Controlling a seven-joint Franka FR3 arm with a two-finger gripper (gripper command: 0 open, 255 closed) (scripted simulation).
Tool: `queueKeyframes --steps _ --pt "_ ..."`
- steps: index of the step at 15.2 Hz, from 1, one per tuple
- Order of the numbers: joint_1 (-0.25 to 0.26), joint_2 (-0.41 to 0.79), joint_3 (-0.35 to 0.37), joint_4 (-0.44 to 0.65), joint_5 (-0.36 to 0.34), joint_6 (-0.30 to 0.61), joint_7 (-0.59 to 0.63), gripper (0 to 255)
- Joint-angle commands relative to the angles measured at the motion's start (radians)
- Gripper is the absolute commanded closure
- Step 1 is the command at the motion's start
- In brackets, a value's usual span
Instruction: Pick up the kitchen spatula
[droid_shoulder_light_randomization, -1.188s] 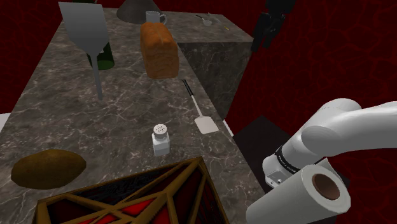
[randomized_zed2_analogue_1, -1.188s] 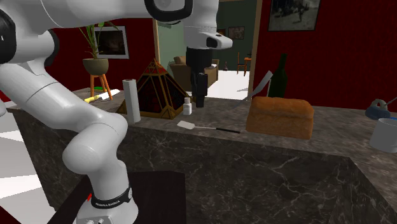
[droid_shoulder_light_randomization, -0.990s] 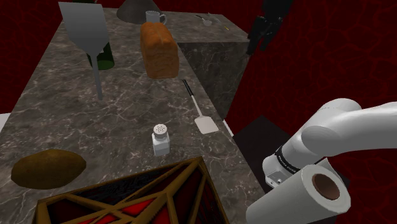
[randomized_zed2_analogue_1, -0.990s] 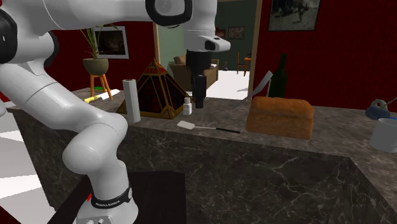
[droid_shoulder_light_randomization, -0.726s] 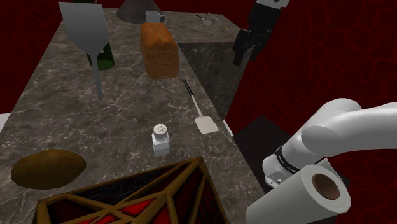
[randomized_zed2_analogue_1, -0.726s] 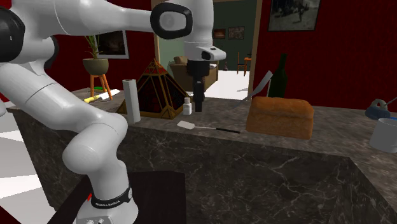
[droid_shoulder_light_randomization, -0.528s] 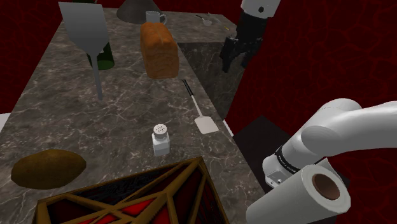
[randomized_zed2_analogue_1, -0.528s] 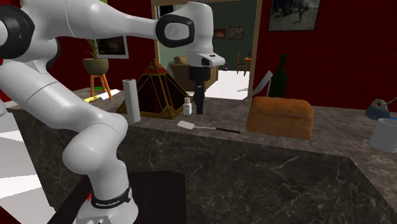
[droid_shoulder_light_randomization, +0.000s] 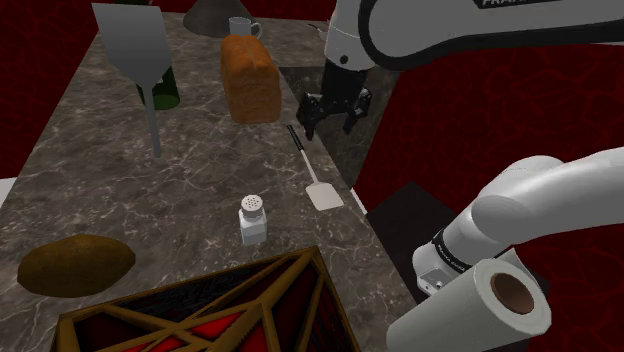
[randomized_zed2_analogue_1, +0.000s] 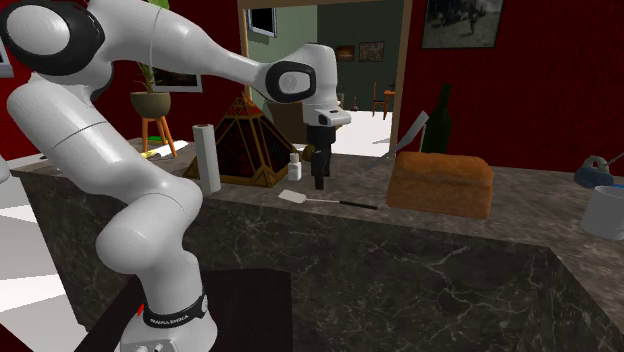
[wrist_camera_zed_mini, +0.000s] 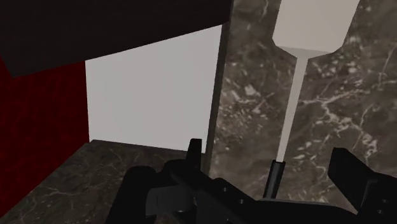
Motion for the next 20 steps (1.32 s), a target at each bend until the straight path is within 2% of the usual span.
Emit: queueKeyframes --steps 1,2,10,12,13,20 --pt "-0.027 0.071 0.078 0.029 -0.007 0.059 0.105 0" --pt "-0.043 0.105 0.114 0.041 -0.017 0.086 0.153 0" --pt "-0.049 0.151 0.151 -0.029 -0.015 0.201 0.168 0" --pt "-0.048 0.151 0.151 -0.029 -0.014 0.201 0.168 0" --pt "-0.050 0.155 0.153 -0.029 -0.016 0.204 0.168 255" --pt "-0.051 0.156 0.152 -0.028 -0.017 0.204 0.167 255"
